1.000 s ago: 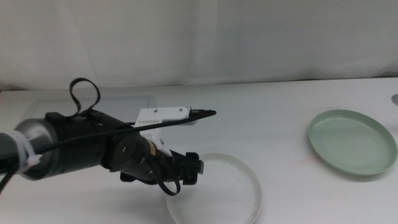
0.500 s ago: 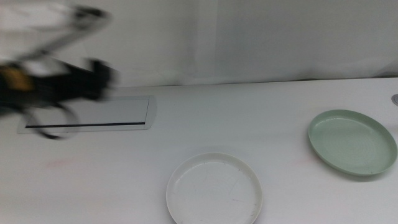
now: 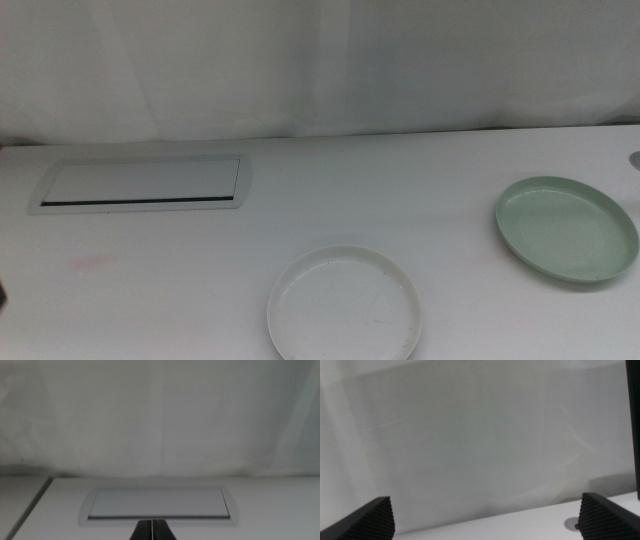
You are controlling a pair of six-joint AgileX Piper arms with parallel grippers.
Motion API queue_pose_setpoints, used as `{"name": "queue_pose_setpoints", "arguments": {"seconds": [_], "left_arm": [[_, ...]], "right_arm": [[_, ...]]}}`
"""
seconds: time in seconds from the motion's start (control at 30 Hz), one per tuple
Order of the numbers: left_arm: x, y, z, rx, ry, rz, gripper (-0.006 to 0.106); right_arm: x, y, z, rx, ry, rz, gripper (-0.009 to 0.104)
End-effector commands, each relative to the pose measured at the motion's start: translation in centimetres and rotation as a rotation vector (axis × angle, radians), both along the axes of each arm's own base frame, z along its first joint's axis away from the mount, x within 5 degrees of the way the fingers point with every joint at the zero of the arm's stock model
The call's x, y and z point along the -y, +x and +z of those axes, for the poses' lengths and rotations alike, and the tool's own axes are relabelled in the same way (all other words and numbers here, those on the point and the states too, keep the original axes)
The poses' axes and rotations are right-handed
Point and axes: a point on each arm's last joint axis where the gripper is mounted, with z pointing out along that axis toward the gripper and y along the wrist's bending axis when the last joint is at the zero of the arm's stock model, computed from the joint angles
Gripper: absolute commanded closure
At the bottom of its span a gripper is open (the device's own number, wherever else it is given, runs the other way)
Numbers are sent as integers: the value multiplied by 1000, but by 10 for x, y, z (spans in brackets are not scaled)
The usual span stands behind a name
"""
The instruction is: Stack the three bowls on top of each other.
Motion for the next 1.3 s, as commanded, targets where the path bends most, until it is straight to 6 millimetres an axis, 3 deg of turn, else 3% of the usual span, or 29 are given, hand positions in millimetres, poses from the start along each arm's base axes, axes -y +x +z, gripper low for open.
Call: {"name": "queue_pose_setpoints", "arguments": {"seconds": [0.0, 0.1, 0.23, 0.4, 0.57, 0.77, 0.93, 1.27], "left_arm": [[0, -16, -23, 24, -11, -3, 101], [1, -34, -27, 130, 2, -14, 101], [4, -51, -37, 155, -129, -25, 101], [6, -52, -61, 200, -159, -42, 101], [6, -46, -82, 192, -152, -46, 101], [6, -43, -103, 174, -152, -49, 101], [6, -41, -115, 148, -131, -51, 101], [6, -41, -126, 108, -120, -50, 103]], "right_arm": [[-1, -6, 21, -77, -58, 5, -6], [-1, -5, 45, -192, -70, 17, -6], [-2, 10, 75, -318, -83, 28, -6], [-3, 53, 98, -490, -96, 36, -6], [-2, 101, 103, -676, -146, 35, -6], [1, 158, 86, -827, -207, 17, -6], [4, 205, 49, -953, -204, 17, -6], [32, 255, -15, -1129, -156, -8, -6]]}}
